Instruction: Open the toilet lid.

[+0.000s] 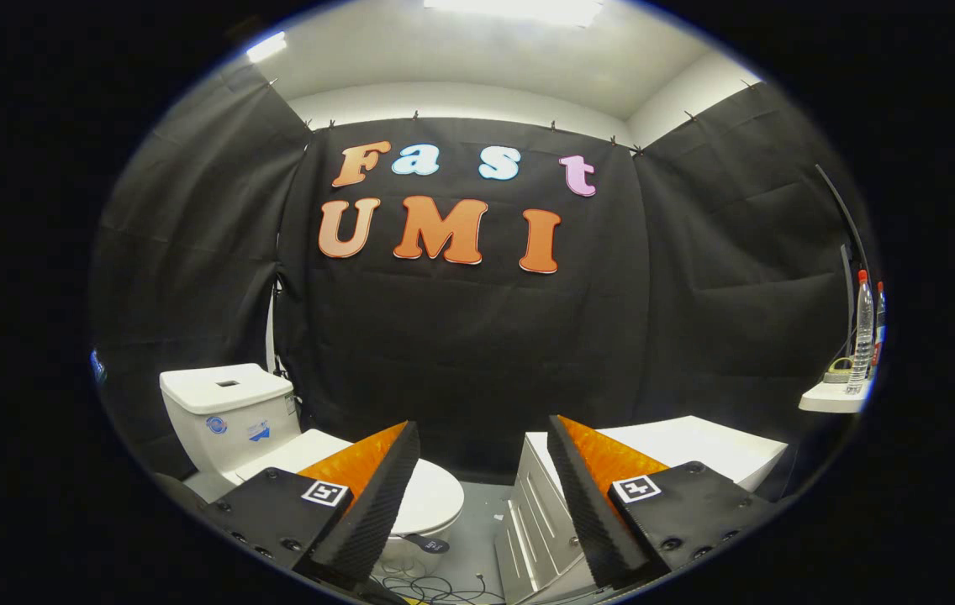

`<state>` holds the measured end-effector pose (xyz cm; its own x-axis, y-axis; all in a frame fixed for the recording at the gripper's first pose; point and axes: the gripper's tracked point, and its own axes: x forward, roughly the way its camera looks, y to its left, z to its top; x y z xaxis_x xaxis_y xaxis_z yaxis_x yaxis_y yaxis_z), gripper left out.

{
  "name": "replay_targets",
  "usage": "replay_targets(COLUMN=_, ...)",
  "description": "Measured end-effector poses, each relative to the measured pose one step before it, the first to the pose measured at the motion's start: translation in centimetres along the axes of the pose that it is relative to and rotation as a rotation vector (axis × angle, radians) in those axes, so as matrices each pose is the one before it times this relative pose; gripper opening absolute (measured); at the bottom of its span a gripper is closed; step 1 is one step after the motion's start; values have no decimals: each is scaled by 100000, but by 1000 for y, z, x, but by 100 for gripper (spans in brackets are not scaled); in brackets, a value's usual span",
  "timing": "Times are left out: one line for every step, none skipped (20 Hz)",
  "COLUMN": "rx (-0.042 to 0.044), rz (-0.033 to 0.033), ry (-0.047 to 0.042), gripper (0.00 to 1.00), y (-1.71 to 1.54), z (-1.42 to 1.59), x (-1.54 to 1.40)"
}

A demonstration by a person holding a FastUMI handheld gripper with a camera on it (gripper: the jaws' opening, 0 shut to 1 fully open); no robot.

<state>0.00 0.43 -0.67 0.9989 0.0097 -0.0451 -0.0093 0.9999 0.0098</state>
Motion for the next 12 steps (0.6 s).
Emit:
replay_targets(rx=138, rz=159, ry=121, gripper=98, y=53, z=-43, x=-66)
replay_targets(rx=579, rz=564, ry=660, gripper=98, y=150, z=-149, x=58)
replay_targets(rx=809, rz=725, ry=1117, gripper=98, y=200, z=-402, x=26)
replay_targets(rx=585, rz=446, ry=1013, gripper=98, y=90, z=-256, x=119)
replay_targets(rx=300, rz=97, ry=508, gripper=98, y=-19, z=-160, x=-19)
replay_targets(rx=-241, rz=-338, ry=-109, gripper=98, y=-240, z=208, x=72)
replay_targets(rx=-1167, rz=-772, ry=-1453, gripper=98, y=-326, z=413, x=39)
replay_targets(rx=-859, rz=-2058, ry=-1012, gripper=98, y=-480, z=559, x=-18)
replay_targets(rx=345, rz=-1288, ry=-612, gripper=98, y=-308, z=333, x=104)
replay_targets(rx=993, rz=281, ry=-1005, gripper=98, y=489, z=459, x=99)
replay_targets(rx=616, rz=598, ry=-946, gripper=98, y=539, z=598, x=250)
replay_targets(rx=-616, rz=613, ry=-1385, gripper=98, y=534, z=737, x=375)
